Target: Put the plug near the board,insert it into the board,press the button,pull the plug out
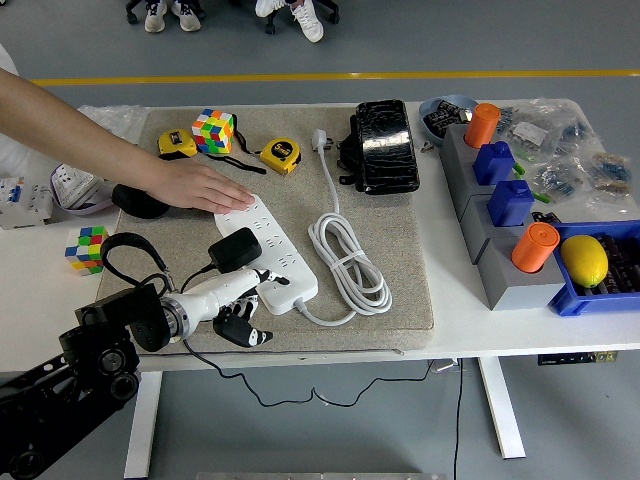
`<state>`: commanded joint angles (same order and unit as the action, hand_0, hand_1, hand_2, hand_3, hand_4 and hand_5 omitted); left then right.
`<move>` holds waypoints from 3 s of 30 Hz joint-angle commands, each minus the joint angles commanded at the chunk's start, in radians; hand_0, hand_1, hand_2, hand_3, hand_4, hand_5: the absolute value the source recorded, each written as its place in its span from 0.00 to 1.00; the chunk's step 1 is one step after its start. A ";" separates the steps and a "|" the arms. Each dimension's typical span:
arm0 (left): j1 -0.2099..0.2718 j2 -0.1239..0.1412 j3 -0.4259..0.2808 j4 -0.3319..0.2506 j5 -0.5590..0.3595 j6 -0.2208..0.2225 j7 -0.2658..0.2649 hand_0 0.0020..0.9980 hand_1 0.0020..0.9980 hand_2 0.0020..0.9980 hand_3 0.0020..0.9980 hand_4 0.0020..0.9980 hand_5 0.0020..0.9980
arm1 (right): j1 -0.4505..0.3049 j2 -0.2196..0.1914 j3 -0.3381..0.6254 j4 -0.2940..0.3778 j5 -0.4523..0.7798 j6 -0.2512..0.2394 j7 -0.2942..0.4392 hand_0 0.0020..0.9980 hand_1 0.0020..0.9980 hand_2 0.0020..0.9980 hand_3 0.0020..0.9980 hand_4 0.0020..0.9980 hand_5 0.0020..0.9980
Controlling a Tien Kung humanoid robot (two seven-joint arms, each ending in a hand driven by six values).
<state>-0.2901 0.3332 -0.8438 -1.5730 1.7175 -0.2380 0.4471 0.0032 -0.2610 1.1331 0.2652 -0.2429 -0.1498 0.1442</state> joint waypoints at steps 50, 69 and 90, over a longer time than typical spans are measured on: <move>-0.035 -0.065 -0.030 0.327 0.225 0.564 -0.316 0.54 0.64 0.63 0.68 1.00 0.46 | -0.003 0.006 0.015 0.001 -0.006 -0.002 0.000 0.55 0.57 0.52 0.50 0.82 0.35; -0.062 -0.080 -0.001 0.392 0.209 0.569 -0.287 0.26 0.40 0.46 0.53 0.82 0.20 | -0.002 0.006 0.019 0.002 -0.009 -0.003 0.001 0.55 0.57 0.52 0.50 0.82 0.35; -0.032 -0.058 -0.047 0.349 0.142 0.629 -0.419 0.21 0.29 0.31 0.48 0.73 0.11 | -0.003 0.007 0.023 0.003 -0.015 -0.003 0.002 0.55 0.57 0.52 0.50 0.82 0.35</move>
<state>-0.3220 0.2753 -0.8906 -1.2245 1.8599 0.3914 0.0285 0.0007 -0.2538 1.1561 0.2686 -0.2582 -0.1531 0.1463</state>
